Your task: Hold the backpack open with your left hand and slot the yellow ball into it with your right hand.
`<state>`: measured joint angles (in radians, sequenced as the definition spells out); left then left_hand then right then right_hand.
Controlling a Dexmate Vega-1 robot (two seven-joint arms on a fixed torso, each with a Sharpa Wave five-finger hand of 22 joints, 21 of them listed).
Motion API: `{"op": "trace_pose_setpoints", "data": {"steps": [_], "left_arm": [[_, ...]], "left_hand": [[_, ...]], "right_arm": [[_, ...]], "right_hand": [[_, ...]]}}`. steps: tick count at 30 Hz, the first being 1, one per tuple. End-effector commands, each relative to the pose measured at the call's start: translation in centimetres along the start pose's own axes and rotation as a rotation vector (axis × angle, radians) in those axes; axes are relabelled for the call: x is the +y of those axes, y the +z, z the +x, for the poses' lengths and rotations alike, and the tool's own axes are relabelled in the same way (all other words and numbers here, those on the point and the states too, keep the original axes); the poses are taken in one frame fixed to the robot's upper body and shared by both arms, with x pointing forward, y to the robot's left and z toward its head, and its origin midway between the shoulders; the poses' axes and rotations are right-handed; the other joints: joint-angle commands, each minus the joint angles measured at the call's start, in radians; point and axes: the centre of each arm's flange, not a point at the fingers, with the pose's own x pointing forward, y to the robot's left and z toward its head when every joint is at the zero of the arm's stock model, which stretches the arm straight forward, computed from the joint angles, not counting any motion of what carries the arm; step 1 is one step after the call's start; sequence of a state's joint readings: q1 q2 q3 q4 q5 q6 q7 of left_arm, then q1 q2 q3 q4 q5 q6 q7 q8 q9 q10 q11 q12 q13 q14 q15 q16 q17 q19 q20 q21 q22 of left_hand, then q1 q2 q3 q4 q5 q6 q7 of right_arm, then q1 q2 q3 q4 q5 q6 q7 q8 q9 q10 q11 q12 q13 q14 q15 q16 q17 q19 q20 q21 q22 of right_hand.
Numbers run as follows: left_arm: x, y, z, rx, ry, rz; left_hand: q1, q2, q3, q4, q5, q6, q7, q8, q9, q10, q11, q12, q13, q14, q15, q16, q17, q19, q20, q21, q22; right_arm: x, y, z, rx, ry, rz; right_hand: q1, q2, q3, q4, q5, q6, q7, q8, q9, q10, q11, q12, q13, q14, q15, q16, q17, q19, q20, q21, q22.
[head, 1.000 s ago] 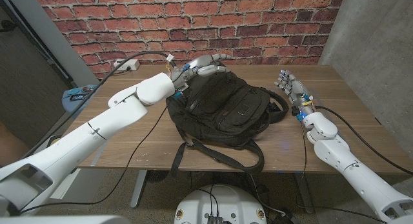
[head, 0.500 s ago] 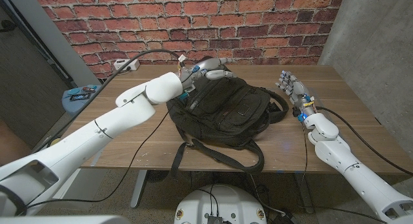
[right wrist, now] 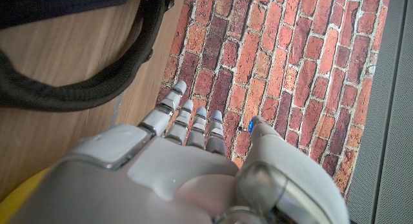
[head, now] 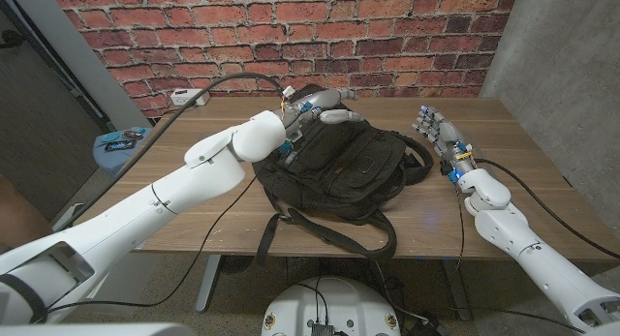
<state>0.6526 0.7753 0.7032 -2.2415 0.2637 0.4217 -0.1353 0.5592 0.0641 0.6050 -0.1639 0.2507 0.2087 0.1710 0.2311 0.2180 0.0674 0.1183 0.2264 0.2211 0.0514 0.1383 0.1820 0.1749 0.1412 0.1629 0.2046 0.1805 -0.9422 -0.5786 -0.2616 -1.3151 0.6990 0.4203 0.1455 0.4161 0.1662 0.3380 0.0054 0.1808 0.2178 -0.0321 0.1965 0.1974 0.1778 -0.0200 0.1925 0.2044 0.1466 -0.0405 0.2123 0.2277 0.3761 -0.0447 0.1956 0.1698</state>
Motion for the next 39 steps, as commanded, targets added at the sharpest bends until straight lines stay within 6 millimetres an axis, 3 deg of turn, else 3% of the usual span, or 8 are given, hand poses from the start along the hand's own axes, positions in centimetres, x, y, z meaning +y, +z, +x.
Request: {"op": "trace_pose_setpoints", "data": {"steps": [1, 9, 25, 39], "left_arm": [[-1.7, 2.4, -0.5, 0.024, 0.005, 0.054], [-2.8, 3.2, 0.0, 0.044, 0.003, 0.078], [-5.3, 4.1, 1.8, 0.022, -0.072, 0.110], [-6.8, 4.5, -0.1, 0.025, -0.153, 0.129]], "left_hand": [[0.015, 0.003, -0.006, 0.001, -0.007, 0.002, 0.012, 0.008, 0.009, -0.006, 0.014, 0.009, 0.006, 0.001, 0.018, 0.006, 0.003, 0.002, 0.012, 0.005, 0.005], [0.017, 0.004, -0.013, 0.003, -0.008, 0.011, 0.025, 0.016, 0.021, -0.014, 0.028, 0.009, 0.012, -0.001, 0.026, 0.005, 0.004, 0.006, 0.021, 0.007, 0.006], [0.015, -0.001, -0.026, 0.006, -0.011, 0.025, 0.032, 0.028, 0.040, -0.013, 0.031, 0.015, 0.020, 0.002, 0.031, 0.007, 0.005, 0.009, 0.023, 0.008, 0.007], [0.015, -0.005, -0.033, 0.006, -0.013, 0.017, 0.036, 0.028, 0.053, -0.024, 0.036, 0.014, 0.026, -0.005, 0.036, 0.005, 0.005, 0.008, 0.023, 0.008, 0.008]], "right_arm": [[-0.1, -0.3, -0.4, 0.009, 0.049, -0.014], [-0.4, -0.9, -0.6, 0.015, 0.061, -0.008], [-1.6, -0.8, -0.6, 0.002, 0.056, -0.009], [-2.1, -1.0, -0.5, 0.001, 0.061, -0.022]], "right_hand": [[0.005, 0.002, 0.002, -0.004, 0.000, -0.001, 0.008, 0.004, 0.002, 0.003, 0.004, 0.005, 0.003, -0.002, -0.024, 0.003, 0.002, 0.006, -0.029, -0.001, 0.002], [0.007, 0.002, 0.003, -0.008, 0.000, -0.001, 0.008, 0.004, 0.002, 0.003, 0.004, 0.005, 0.003, -0.002, -0.023, 0.003, 0.001, 0.006, -0.029, -0.001, 0.002], [0.009, 0.002, 0.004, -0.012, 0.000, -0.002, 0.008, 0.004, 0.002, 0.003, 0.005, 0.005, 0.002, -0.002, -0.023, 0.005, 0.000, 0.006, -0.028, -0.001, 0.002], [0.008, 0.002, 0.003, -0.013, -0.001, -0.003, 0.008, 0.004, 0.002, 0.002, 0.004, 0.005, 0.001, -0.003, -0.024, 0.006, 0.001, 0.006, -0.027, -0.001, 0.002]]}}
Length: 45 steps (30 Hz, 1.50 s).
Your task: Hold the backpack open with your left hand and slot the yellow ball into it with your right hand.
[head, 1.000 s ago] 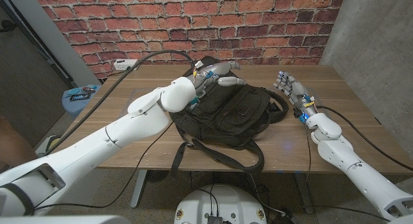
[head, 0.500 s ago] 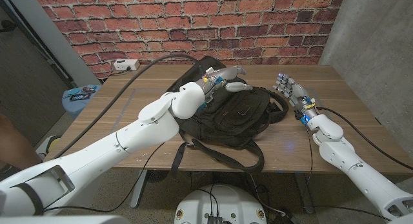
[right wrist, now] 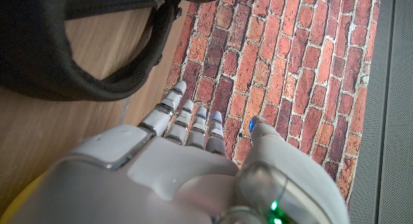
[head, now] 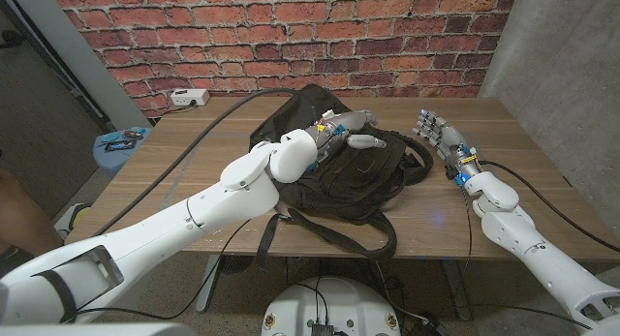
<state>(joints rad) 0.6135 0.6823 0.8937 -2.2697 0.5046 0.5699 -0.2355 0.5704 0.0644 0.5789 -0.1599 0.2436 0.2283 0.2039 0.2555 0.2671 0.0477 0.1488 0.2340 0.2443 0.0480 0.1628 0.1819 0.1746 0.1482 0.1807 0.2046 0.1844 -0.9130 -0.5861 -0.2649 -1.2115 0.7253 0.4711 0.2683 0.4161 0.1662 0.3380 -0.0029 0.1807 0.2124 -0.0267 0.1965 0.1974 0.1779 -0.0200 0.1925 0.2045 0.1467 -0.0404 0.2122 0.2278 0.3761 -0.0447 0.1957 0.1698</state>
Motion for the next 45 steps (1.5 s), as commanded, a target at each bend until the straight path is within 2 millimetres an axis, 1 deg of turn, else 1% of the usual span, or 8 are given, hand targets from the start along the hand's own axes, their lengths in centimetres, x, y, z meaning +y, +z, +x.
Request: {"op": "trace_pose_setpoints", "data": {"steps": [1, 6, 13, 31, 36, 41, 45], "left_arm": [[-1.5, 0.7, -1.2, -0.002, -0.059, 0.019], [-1.9, 1.1, -1.8, -0.008, -0.069, 0.025], [-2.3, 1.7, -2.6, -0.028, -0.092, 0.028], [-2.7, 1.3, -4.6, -0.029, -0.105, 0.050], [-2.8, 1.3, -5.3, -0.033, -0.116, 0.058], [-2.8, 1.1, -5.9, -0.036, -0.115, 0.067], [-3.2, 1.2, -6.5, -0.046, -0.121, 0.076]], "left_hand": [[0.004, -0.005, -0.007, 0.002, -0.006, -0.003, 0.003, 0.004, 0.005, -0.004, 0.006, 0.007, 0.003, -0.002, 0.012, 0.005, 0.006, 0.001, 0.005, 0.008, 0.004], [0.003, -0.007, -0.011, 0.002, -0.007, -0.005, 0.004, 0.005, 0.010, -0.007, 0.011, 0.007, 0.005, -0.003, 0.014, 0.004, 0.006, 0.001, 0.006, 0.008, 0.004], [0.000, -0.011, -0.017, 0.004, -0.008, -0.007, 0.005, 0.006, 0.016, -0.009, 0.009, 0.008, 0.007, -0.006, 0.015, 0.004, 0.006, 0.000, 0.007, 0.008, 0.004], [-0.004, -0.016, -0.026, 0.005, -0.011, -0.006, 0.006, 0.009, 0.028, -0.013, 0.010, 0.010, 0.012, -0.009, 0.019, 0.004, 0.007, 0.000, 0.007, 0.008, 0.005], [-0.005, -0.017, -0.030, 0.006, -0.012, -0.008, 0.006, 0.009, 0.033, -0.016, 0.015, 0.010, 0.013, -0.011, 0.019, 0.004, 0.007, -0.001, 0.008, 0.007, 0.005], [-0.007, -0.020, -0.033, 0.007, -0.013, -0.011, 0.006, 0.009, 0.037, -0.021, 0.015, 0.009, 0.015, -0.016, 0.022, 0.003, 0.007, -0.001, 0.009, 0.008, 0.005], [-0.010, -0.023, -0.038, 0.008, -0.015, -0.014, 0.006, 0.009, 0.040, -0.024, 0.017, 0.008, 0.016, -0.018, 0.022, 0.003, 0.007, -0.002, 0.009, 0.007, 0.005]], "right_arm": [[-0.5, -0.1, 0.0, -0.002, 0.006, -0.010], [-0.4, -0.2, -0.2, 0.002, 0.010, -0.014], [-0.4, -0.4, -0.5, 0.009, 0.010, -0.021], [-0.5, -0.5, -0.8, 0.012, 0.001, -0.043], [-0.4, -0.6, -1.0, 0.011, 0.000, -0.045], [-0.3, -0.6, -1.1, 0.011, -0.002, -0.050], [-0.2, -0.6, -1.2, 0.009, -0.001, -0.057]], "right_hand": [[0.008, 0.002, 0.003, -0.005, -0.001, 0.002, 0.003, 0.004, 0.002, 0.002, 0.003, 0.006, 0.001, -0.003, -0.024, 0.006, 0.001, 0.006, -0.028, -0.001, 0.002], [0.008, 0.003, 0.003, -0.006, -0.001, 0.002, 0.002, 0.004, 0.002, 0.001, 0.004, 0.005, 0.001, -0.003, -0.024, 0.006, 0.001, 0.006, -0.027, -0.001, 0.002], [0.009, 0.003, 0.003, -0.007, -0.001, 0.002, 0.002, 0.004, 0.002, 0.000, 0.004, 0.005, 0.001, -0.003, -0.023, 0.007, 0.000, 0.006, -0.028, -0.001, 0.002], [0.009, 0.003, 0.003, -0.010, -0.001, -0.001, 0.002, 0.003, 0.002, -0.002, 0.003, 0.005, 0.000, -0.006, -0.025, 0.007, 0.000, 0.006, -0.026, -0.001, 0.002], [0.009, 0.003, 0.003, -0.010, -0.001, -0.001, 0.002, 0.003, 0.002, -0.003, 0.003, 0.005, 0.000, -0.005, -0.024, 0.008, 0.000, 0.006, -0.026, -0.001, 0.002], [0.009, 0.004, 0.003, -0.010, -0.001, -0.002, 0.001, 0.003, 0.002, -0.003, 0.003, 0.005, 0.000, -0.005, -0.023, 0.008, 0.000, 0.006, -0.025, -0.001, 0.002], [0.008, 0.003, 0.003, -0.011, -0.001, -0.002, 0.002, 0.003, 0.002, -0.002, 0.003, 0.005, 0.000, -0.006, -0.023, 0.008, 0.000, 0.005, -0.025, -0.001, 0.002]]}}
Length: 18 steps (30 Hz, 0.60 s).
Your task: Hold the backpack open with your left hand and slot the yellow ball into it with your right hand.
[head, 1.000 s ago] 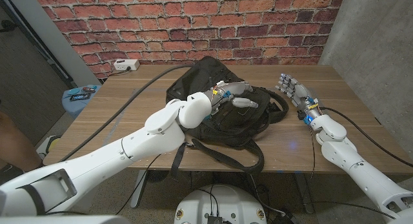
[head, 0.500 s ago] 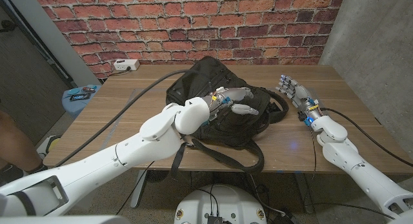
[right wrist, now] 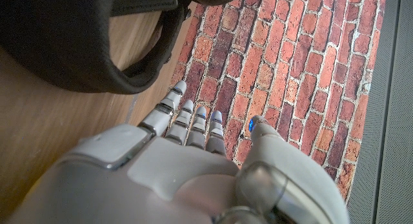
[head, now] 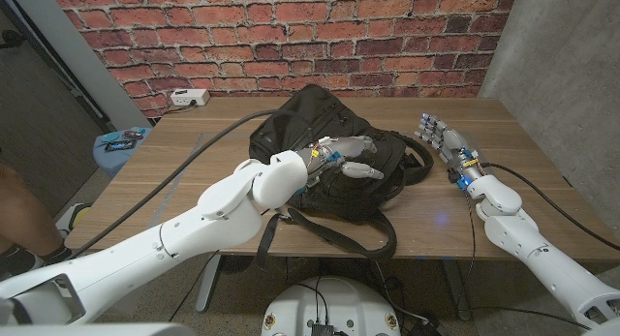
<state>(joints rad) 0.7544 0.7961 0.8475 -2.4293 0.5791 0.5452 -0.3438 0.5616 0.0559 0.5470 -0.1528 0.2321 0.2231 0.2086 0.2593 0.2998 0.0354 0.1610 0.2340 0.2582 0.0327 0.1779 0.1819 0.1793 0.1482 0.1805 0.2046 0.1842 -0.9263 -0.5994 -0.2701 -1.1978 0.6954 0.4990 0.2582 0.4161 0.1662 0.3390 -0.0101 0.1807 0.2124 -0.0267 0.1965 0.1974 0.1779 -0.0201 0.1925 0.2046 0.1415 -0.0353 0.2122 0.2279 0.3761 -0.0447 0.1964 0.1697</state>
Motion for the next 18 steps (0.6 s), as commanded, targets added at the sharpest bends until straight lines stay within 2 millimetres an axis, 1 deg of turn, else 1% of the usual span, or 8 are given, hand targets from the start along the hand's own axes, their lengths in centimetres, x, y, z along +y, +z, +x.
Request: {"op": "trace_pose_setpoints", "data": {"steps": [1, 6, 10, 18], "left_arm": [[-0.7, 0.1, -1.5, -0.016, -0.014, 0.024], [-1.2, 0.4, -2.1, -0.034, -0.032, 0.035], [-1.3, 0.5, -2.5, -0.041, -0.035, 0.042], [-1.4, 0.3, -3.0, -0.049, -0.052, 0.065]], "left_hand": [[-0.003, -0.015, -0.007, 0.001, -0.004, -0.010, 0.002, 0.005, 0.009, -0.012, 0.004, 0.008, 0.003, -0.002, 0.007, 0.003, 0.002, -0.004, 0.008, 0.007, 0.005], [-0.007, -0.019, -0.013, 0.003, -0.006, -0.017, 0.000, 0.003, 0.014, -0.019, 0.009, 0.007, 0.005, -0.008, 0.010, 0.002, 0.003, -0.007, 0.010, 0.006, 0.006], [-0.010, -0.022, -0.018, 0.004, -0.008, -0.020, 0.001, 0.003, 0.018, -0.023, 0.007, 0.007, 0.006, -0.012, 0.013, 0.002, 0.003, -0.009, 0.009, 0.005, 0.006], [-0.016, -0.025, -0.026, 0.006, -0.012, -0.032, 0.001, -0.001, 0.027, -0.039, 0.015, 0.003, 0.010, -0.024, 0.017, 0.000, 0.003, -0.016, 0.009, 0.003, 0.006]], "right_arm": [[0.2, -0.1, -0.3, -0.002, 0.001, -0.016], [0.5, -0.2, -0.6, 0.002, 0.003, -0.022], [0.6, -0.2, -0.8, 0.006, 0.002, -0.025], [0.7, -0.2, -0.8, 0.006, 0.008, -0.036]], "right_hand": [[0.008, 0.003, 0.002, -0.004, -0.001, -0.003, 0.002, 0.003, 0.002, -0.002, 0.003, 0.005, 0.000, 0.000, -0.027, 0.009, 0.000, 0.005, -0.024, -0.002, 0.002], [0.008, 0.004, 0.002, -0.004, -0.001, -0.003, 0.003, 0.003, 0.002, -0.004, 0.002, 0.005, 0.000, -0.003, -0.027, 0.008, 0.000, 0.005, -0.025, -0.002, 0.002], [0.008, 0.004, 0.002, -0.005, -0.001, -0.004, 0.002, 0.002, 0.002, -0.005, 0.002, 0.005, 0.000, -0.004, -0.027, 0.008, 0.000, 0.005, -0.025, -0.002, 0.002], [0.008, 0.004, 0.002, -0.006, -0.002, -0.007, 0.003, 0.002, 0.002, -0.010, -0.001, 0.003, 0.000, -0.005, -0.023, 0.008, 0.000, 0.005, -0.022, -0.002, 0.002]]}}
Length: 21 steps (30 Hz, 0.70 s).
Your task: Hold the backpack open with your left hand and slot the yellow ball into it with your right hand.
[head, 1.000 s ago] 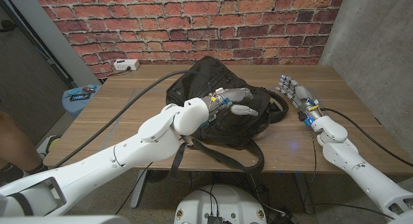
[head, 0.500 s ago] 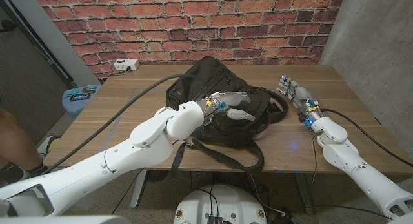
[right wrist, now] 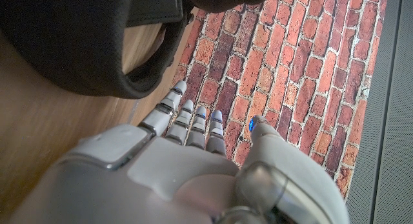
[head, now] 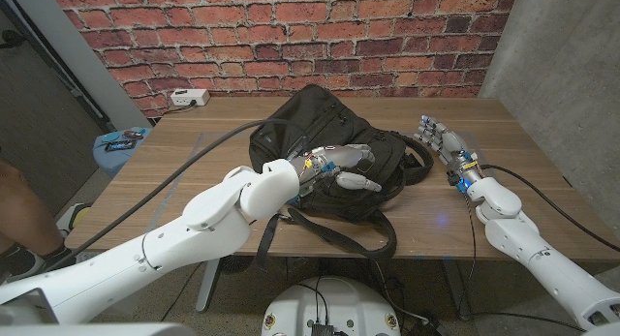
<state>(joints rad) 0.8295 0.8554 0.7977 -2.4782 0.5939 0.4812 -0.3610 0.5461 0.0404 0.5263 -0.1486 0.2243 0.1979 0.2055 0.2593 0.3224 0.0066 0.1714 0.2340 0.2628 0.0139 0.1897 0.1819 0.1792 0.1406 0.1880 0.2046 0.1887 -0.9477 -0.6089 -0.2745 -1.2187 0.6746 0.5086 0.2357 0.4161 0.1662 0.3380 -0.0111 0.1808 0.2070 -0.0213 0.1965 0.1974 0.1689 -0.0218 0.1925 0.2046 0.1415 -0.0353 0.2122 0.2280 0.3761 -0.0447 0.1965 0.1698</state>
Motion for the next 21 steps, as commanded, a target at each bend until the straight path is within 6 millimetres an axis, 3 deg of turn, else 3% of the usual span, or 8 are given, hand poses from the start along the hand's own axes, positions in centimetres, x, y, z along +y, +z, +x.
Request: {"op": "trace_pose_setpoints", "data": {"steps": [1, 21], "left_arm": [[-0.5, 0.0, -1.0, -0.016, -0.024, 0.035], [-1.5, 0.6, -2.1, -0.017, -0.030, 0.159]], "left_hand": [[-0.001, -0.010, -0.006, 0.002, -0.004, -0.008, 0.004, -0.001, 0.005, -0.012, 0.005, 0.002, 0.005, -0.006, 0.005, 0.000, 0.003, -0.010, 0.002, 0.003, 0.002], [0.011, -0.017, -0.017, -0.009, -0.009, -0.076, 0.003, -0.021, 0.027, -0.068, 0.030, -0.011, 0.015, -0.052, 0.021, -0.003, 0.004, -0.031, 0.008, 0.000, 0.003]], "right_arm": [[0.2, 0.0, -0.2, 0.003, 0.005, -0.017], [0.0, -0.6, -1.2, -0.003, -0.001, -0.022]], "right_hand": [[0.008, 0.003, 0.003, -0.005, -0.002, -0.001, -0.002, 0.002, 0.002, -0.002, 0.001, 0.003, 0.000, -0.005, -0.023, 0.008, 0.000, 0.005, -0.023, -0.002, 0.002], [0.007, 0.003, 0.003, -0.007, -0.002, -0.005, -0.001, 0.001, 0.002, -0.003, 0.002, 0.003, -0.001, -0.005, -0.022, 0.009, 0.000, 0.005, -0.021, -0.002, 0.002]]}}
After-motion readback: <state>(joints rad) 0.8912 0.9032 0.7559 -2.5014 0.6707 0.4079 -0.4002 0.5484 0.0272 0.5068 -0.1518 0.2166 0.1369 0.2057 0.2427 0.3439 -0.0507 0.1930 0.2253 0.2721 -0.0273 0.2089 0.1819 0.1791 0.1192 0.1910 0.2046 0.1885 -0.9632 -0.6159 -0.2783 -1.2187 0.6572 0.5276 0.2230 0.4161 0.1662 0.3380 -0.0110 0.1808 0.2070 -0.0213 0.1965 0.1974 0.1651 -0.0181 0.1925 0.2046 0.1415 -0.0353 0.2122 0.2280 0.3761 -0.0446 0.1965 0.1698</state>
